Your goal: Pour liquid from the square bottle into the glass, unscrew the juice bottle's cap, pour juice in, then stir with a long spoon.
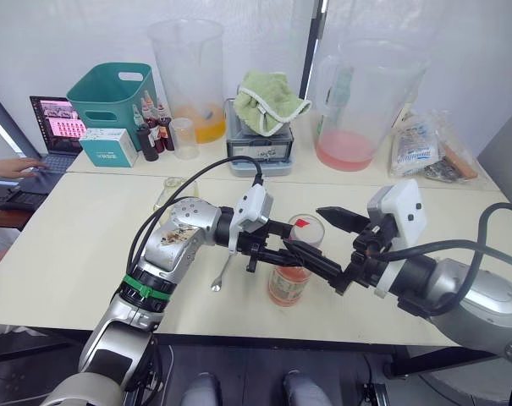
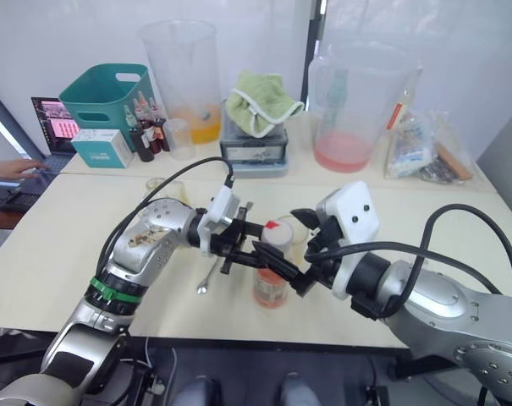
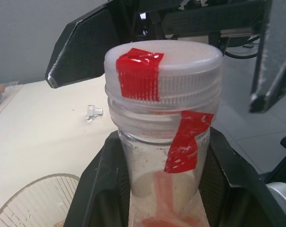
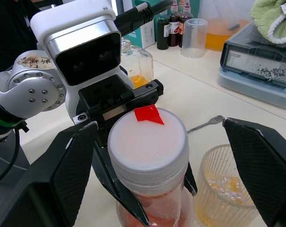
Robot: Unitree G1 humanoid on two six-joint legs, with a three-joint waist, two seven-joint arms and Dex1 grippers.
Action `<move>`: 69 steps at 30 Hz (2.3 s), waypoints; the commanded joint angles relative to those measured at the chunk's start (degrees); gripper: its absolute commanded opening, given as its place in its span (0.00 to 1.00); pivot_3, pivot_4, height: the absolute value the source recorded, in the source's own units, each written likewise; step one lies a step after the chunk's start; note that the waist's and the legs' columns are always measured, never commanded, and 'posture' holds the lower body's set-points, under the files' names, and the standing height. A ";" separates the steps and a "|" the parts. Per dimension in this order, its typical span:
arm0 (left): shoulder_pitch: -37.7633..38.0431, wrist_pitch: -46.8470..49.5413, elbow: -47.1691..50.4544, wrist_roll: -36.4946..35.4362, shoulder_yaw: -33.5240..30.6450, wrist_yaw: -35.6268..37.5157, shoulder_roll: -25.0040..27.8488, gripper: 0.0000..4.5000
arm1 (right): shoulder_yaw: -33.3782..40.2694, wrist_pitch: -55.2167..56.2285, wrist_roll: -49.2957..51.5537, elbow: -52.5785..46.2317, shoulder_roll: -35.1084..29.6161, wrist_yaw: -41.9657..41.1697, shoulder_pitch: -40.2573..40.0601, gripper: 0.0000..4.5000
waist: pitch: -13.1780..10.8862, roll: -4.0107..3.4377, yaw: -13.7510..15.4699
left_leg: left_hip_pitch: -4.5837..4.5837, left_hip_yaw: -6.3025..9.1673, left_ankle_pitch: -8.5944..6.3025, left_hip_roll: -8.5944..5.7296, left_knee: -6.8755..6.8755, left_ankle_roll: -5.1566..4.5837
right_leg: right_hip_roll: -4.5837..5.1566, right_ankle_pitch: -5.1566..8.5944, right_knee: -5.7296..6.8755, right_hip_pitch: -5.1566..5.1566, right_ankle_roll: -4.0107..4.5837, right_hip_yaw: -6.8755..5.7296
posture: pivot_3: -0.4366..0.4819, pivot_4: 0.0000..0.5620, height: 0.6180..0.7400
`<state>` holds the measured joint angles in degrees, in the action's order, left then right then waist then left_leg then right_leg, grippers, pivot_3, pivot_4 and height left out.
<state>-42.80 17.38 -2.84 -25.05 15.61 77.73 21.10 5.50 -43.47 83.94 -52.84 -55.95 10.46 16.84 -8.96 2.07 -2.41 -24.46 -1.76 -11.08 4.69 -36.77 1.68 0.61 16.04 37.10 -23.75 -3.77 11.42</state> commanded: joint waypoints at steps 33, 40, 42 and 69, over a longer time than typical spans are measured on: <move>0.89 0.42 1.08 1.60 1.11 -0.52 1.43 0.33 | -8.39 3.43 -23.71 30.32 -2.13 -68.11 14.34 0.37 | 0.00 -0.01 -0.03 | 0.24 0.36 0.00 0.00 -0.13 -0.01 | 0.00 0.05 -0.02 0.49 0.03 -0.41 | 0.48 0.27 1.00; 2.09 1.10 2.80 1.30 0.95 -1.44 2.25 0.33 | -14.80 4.94 -34.00 40.53 1.25 -82.30 23.55 0.37 | 0.02 -0.04 0.08 | 0.23 0.56 -0.02 0.01 -0.12 -0.02 | 0.00 0.08 -0.01 0.54 0.07 -0.67 | 0.48 0.27 1.00; 2.18 1.16 2.93 1.19 0.98 -1.69 2.38 0.33 | -15.09 5.15 -35.68 41.59 2.11 -83.99 24.50 0.37 | 0.02 -0.04 0.08 | 0.23 0.65 -0.02 0.01 -0.12 -0.02 | 0.00 0.09 0.01 0.58 0.09 -0.77 | 0.48 0.27 1.00; 2.05 1.47 2.81 1.06 1.03 -2.27 2.77 0.33 | -18.95 14.05 -50.77 49.11 8.80 -98.82 31.09 0.37 | 0.09 -0.15 -0.04 | 0.38 1.10 -0.02 0.01 -0.15 -0.02 | -0.02 0.13 0.07 0.90 0.17 -1.25 | 0.48 0.27 1.00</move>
<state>-41.52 18.26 0.19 -24.87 16.68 75.31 22.87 -11.84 -28.88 36.80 -3.90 -46.64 -88.12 49.25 -8.88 1.92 -2.45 -24.08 -0.66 -11.10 4.70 -36.92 1.66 0.59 16.17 37.17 -22.83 -3.60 10.17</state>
